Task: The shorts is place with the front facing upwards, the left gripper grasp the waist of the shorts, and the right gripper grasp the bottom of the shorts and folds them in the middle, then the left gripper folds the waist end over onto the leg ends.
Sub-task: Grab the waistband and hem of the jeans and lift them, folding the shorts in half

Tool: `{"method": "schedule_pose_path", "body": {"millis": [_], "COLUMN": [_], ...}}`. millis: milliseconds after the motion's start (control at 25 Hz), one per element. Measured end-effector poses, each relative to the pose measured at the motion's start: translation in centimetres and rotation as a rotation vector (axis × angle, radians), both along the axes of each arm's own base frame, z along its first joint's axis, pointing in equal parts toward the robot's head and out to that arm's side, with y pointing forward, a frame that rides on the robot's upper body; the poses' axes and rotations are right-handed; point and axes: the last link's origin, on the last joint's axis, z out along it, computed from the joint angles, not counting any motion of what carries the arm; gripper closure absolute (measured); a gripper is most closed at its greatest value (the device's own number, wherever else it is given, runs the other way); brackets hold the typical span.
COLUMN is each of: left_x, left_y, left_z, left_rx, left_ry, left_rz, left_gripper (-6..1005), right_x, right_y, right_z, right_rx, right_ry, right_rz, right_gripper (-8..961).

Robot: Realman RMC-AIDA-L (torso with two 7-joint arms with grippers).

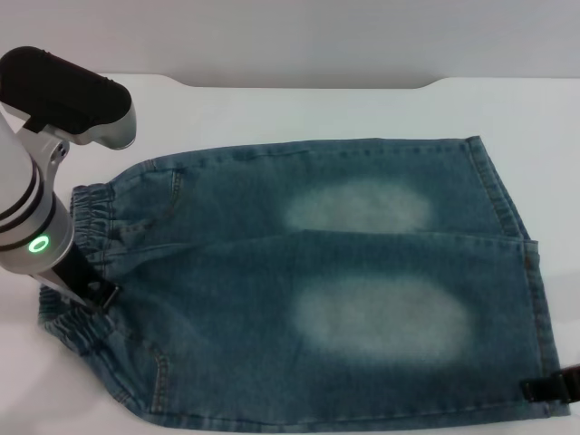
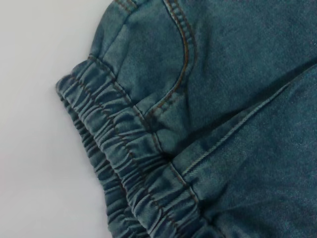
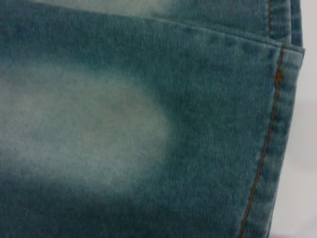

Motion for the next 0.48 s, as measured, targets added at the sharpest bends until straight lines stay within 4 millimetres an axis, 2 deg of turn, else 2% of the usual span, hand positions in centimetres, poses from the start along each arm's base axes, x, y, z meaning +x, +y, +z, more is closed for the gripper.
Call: {"method": "schedule_pose_path", "body": {"millis": [480], "left_x": [0.05], "left_y": [-0.03], "left_z": [-0.09], "left_rx": [-0.003], "left_ry": [0.001], "left_rz": [-0.003], "left_gripper": [969], "right_x": [0.49], "right_y": [-0.07], "right_z": [-1.09], "right_rx": [-0.019], "right_ry": [0.004], "right_rz": [-0.004], "right_gripper": [262]}}
